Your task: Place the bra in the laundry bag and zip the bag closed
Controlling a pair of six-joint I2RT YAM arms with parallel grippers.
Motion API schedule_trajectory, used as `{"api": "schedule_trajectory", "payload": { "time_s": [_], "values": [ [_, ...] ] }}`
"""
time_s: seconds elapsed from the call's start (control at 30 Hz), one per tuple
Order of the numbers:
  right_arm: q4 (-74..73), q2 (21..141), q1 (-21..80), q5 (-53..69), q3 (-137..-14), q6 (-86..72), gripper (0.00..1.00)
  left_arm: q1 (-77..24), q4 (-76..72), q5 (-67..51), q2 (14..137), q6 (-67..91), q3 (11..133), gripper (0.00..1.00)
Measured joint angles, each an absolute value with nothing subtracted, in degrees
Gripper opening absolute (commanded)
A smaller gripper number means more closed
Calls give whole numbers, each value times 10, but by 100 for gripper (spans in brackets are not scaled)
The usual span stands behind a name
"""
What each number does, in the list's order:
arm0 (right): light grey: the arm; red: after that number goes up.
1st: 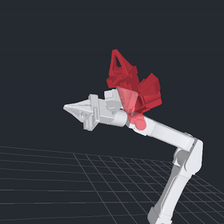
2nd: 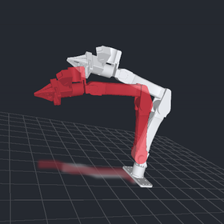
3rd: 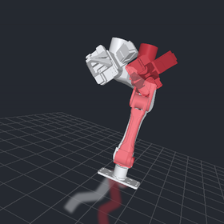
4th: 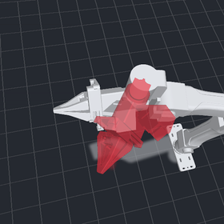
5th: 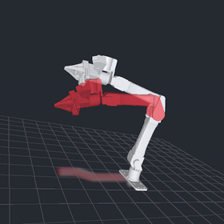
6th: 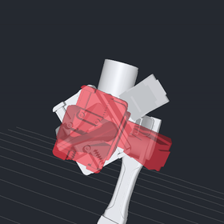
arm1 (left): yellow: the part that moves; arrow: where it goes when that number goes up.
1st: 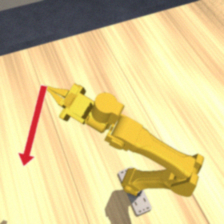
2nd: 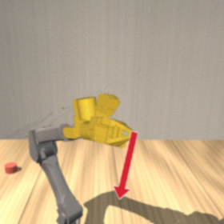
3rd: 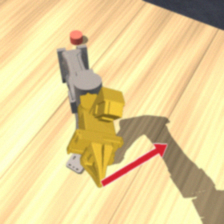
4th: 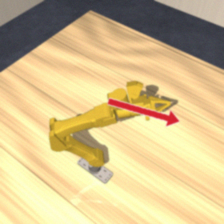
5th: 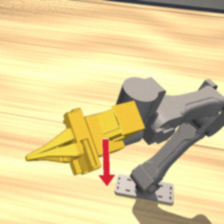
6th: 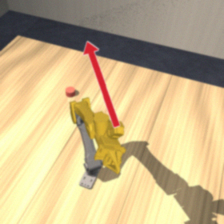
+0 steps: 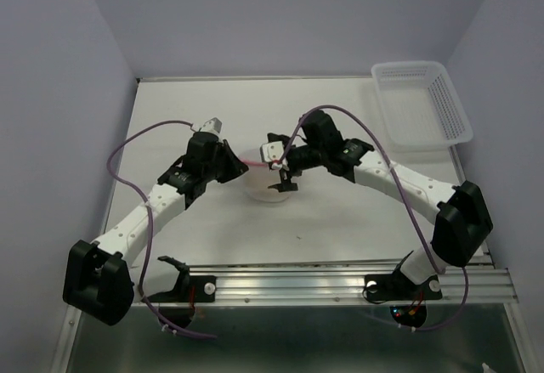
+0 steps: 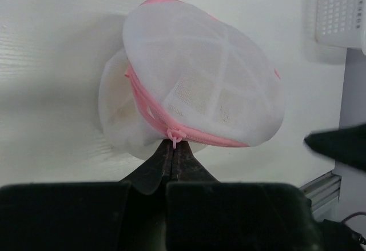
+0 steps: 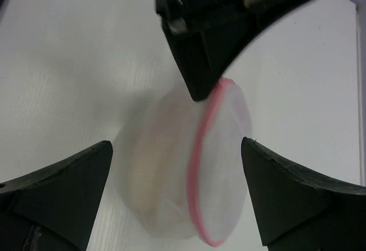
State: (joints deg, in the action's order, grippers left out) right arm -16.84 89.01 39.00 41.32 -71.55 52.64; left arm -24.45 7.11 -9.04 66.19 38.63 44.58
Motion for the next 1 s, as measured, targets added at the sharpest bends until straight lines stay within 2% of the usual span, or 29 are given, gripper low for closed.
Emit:
{"api": "schedule_trajectory", "payload": {
  "time_s": [0.1, 0.23, 0.43, 0.53, 0.57, 0.63, 0.67, 0.77, 0.83, 0.87, 0.93, 1.0],
  "values": [
    [-160, 892, 456, 395, -717, 505, 100, -248, 82, -83, 660, 395, 449, 0],
    [-148, 912, 492, 373, -734, 475, 99, -256, 95, -72, 659, 397, 449, 0],
    [-119, 958, 494, 303, -751, 460, 87, -267, 97, -72, 659, 394, 447, 0],
    [-114, 976, 493, 269, -754, 463, 64, -271, 100, -72, 658, 395, 446, 0],
    [-114, 979, 494, 263, -754, 467, 49, -272, 101, -72, 658, 395, 446, 0],
    [-114, 987, 494, 246, -754, 470, 37, -273, 101, -73, 658, 395, 446, 0],
    [-114, 989, 494, 241, -754, 472, 27, -273, 102, -73, 658, 395, 446, 0],
    [-110, 993, 493, 229, -755, 479, 16, -273, 105, -73, 658, 395, 446, 0],
    [-107, 993, 493, 224, -755, 485, 12, -273, 107, -73, 658, 395, 446, 0],
    [-105, 993, 493, 222, -755, 488, 5, -273, 106, -74, 658, 395, 445, 0],
    [-100, 993, 494, 214, -755, 500, 1, -273, 105, -72, 658, 395, 443, 0],
    [-98, 993, 494, 206, -755, 511, 1, -273, 103, -72, 662, 395, 440, 0]
  ]
}}
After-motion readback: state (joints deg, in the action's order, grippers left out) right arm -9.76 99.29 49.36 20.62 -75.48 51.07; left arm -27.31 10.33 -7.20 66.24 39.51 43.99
